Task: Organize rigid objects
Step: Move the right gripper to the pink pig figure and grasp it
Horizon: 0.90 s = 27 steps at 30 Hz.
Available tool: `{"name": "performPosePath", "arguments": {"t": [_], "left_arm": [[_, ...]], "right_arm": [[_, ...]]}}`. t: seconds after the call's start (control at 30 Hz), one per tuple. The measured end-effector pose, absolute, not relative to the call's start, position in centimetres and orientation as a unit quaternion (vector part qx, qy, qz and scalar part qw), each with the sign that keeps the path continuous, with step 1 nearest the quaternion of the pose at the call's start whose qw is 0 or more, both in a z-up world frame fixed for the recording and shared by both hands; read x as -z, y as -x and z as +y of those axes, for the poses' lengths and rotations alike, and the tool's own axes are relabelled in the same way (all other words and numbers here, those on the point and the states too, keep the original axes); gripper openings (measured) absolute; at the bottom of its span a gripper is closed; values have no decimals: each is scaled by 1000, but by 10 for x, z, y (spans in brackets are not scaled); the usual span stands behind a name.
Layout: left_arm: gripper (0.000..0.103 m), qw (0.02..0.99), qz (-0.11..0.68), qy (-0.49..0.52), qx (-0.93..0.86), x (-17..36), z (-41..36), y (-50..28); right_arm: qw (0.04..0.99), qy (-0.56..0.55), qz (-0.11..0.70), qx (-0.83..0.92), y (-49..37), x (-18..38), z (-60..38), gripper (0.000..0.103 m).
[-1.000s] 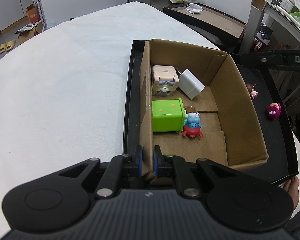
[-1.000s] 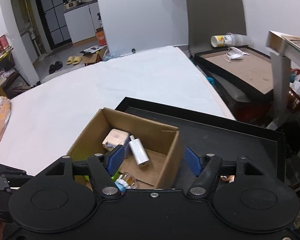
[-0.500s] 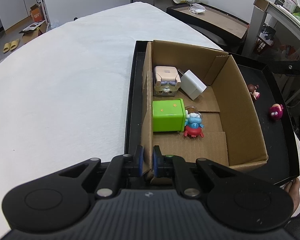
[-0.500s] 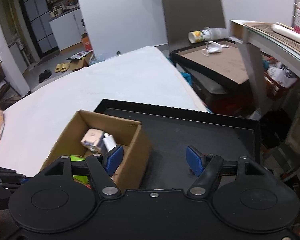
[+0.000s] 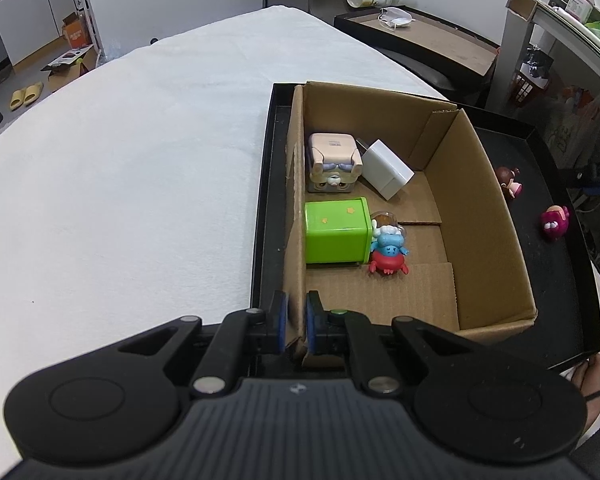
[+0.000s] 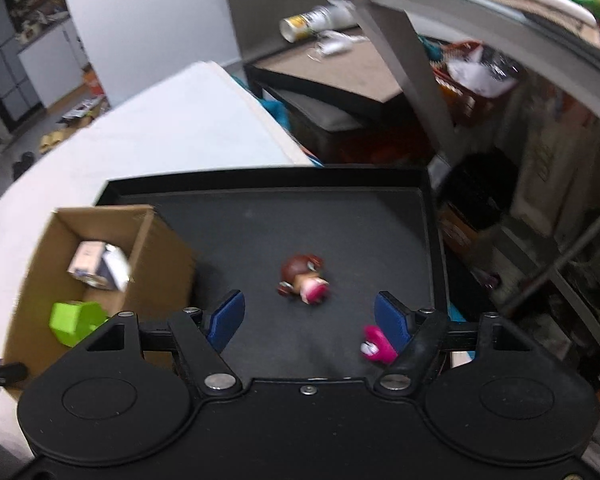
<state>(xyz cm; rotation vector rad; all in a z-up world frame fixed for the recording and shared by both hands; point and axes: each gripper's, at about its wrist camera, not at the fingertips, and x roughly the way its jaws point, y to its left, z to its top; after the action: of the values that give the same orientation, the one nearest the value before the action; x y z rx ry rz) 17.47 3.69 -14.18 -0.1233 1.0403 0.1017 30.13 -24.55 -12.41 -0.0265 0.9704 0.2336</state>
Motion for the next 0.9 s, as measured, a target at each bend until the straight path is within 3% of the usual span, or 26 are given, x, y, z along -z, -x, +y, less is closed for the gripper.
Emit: {"name": "performPosePath", "arguments": {"t": [0.4,0.6,0.9], "left_arm": [[9,865,495,56,-49,141,36,-175],[9,866,495,57,-49,141,36,-174],[9,866,495,57,-45,142,37,-174]], "right_arm": [[862,-15,505,-35,-312,156,-268,69],[848,-36,529,-16,-315,173,-275,59],[839,-46,541,12,-325,189,-281,57]]}}
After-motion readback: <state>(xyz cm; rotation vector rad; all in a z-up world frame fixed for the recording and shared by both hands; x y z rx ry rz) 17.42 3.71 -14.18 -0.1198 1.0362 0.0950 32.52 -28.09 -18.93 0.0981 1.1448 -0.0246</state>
